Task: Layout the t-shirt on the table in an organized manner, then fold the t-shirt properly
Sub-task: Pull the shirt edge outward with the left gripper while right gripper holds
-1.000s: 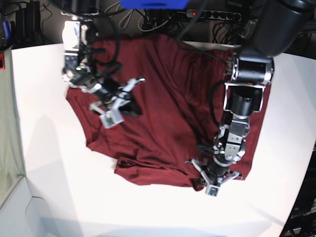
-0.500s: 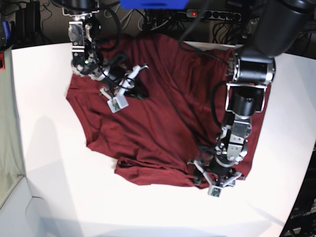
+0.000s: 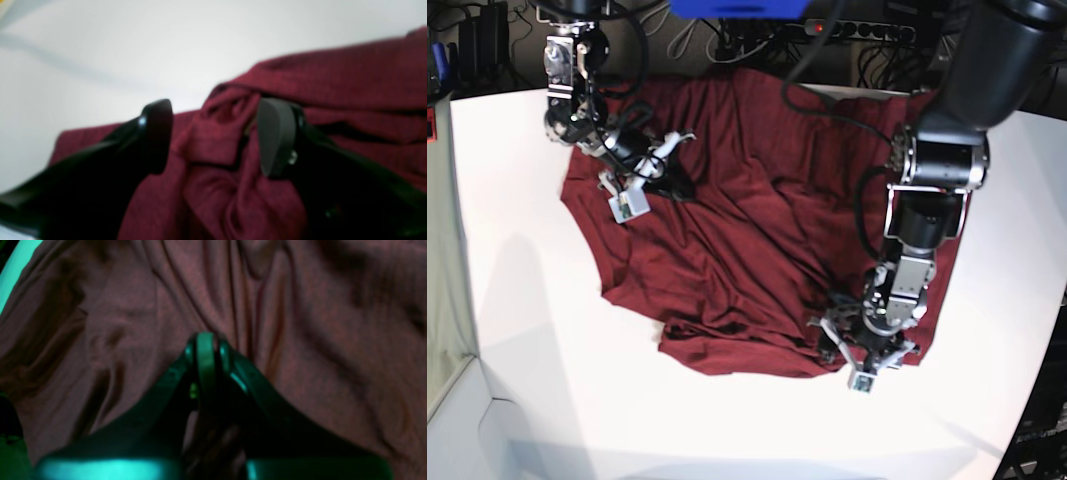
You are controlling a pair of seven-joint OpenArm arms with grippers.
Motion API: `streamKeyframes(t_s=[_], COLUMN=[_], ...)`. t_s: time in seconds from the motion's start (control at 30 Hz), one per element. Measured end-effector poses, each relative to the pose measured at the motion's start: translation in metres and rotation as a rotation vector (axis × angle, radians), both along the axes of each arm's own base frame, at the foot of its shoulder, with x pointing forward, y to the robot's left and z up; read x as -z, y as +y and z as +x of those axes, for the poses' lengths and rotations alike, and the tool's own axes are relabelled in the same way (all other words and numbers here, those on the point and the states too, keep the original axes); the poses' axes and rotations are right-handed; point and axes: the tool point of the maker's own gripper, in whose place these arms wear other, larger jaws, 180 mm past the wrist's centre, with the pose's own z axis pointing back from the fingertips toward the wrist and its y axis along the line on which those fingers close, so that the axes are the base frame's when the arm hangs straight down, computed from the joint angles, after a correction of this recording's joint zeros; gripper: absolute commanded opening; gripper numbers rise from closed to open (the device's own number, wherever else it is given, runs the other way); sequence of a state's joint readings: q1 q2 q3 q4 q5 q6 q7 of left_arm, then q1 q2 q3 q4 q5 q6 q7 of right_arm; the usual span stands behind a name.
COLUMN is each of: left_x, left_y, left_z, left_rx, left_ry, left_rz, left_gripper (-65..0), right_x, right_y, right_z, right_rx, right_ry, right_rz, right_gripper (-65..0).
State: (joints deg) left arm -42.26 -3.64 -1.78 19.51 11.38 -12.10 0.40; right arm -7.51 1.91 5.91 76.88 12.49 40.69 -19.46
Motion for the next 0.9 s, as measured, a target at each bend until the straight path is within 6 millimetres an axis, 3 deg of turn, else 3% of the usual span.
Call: streamKeyframes(t_s=[0.2, 0.27, 0.4, 0.63, 0.73, 0.83, 0.9], left_x=[-0.001, 0.009, 0.020, 0.016, -0.004, -0.044, -0.072], left_y=[0.003, 0.010, 0.015, 0.012, 0.011, 0.012, 0.025], left_z=[0.001, -0.007, -0.015, -0.013, -0.004, 0.016, 0.030], left_rx=[-0.003, -0.010, -0.016, -0.013, -0.007, -0.001, -0.010], left_ry=[-0.011, 0.013, 0.039, 0.025, -0.030, -0.142, -0.196], left_rz=[0.001, 0.009, 0.016, 0.013, 0.018, 0.023, 0.042], left_gripper=[-26.6, -32.0, -50.0, -57.7, -62.5, -64.8, -64.8], right_x=[0.000, 0.000, -0.001, -0.001, -0.001, -0.001, -0.001], right_y=[0.000, 0.000, 0.000, -0.001, -0.001, -0.001, -0.002], right_z=[0.000, 0.000, 0.000, 0.000, 0.000, 0.000, 0.000], right_rx=[-0.001, -0.001, -0.001, -0.001, -0.001, -0.002, -0.002], right_ry=[0.000, 0.000, -0.001, -0.002, -0.001, -0.002, -0.002], right_rz=[-0.001, -0.001, -0.002, -0.005, -0.005, -0.006, -0.008], right_gripper=[-63.6, -63.6, -63.6, -63.6, -63.6, -63.6, -63.6])
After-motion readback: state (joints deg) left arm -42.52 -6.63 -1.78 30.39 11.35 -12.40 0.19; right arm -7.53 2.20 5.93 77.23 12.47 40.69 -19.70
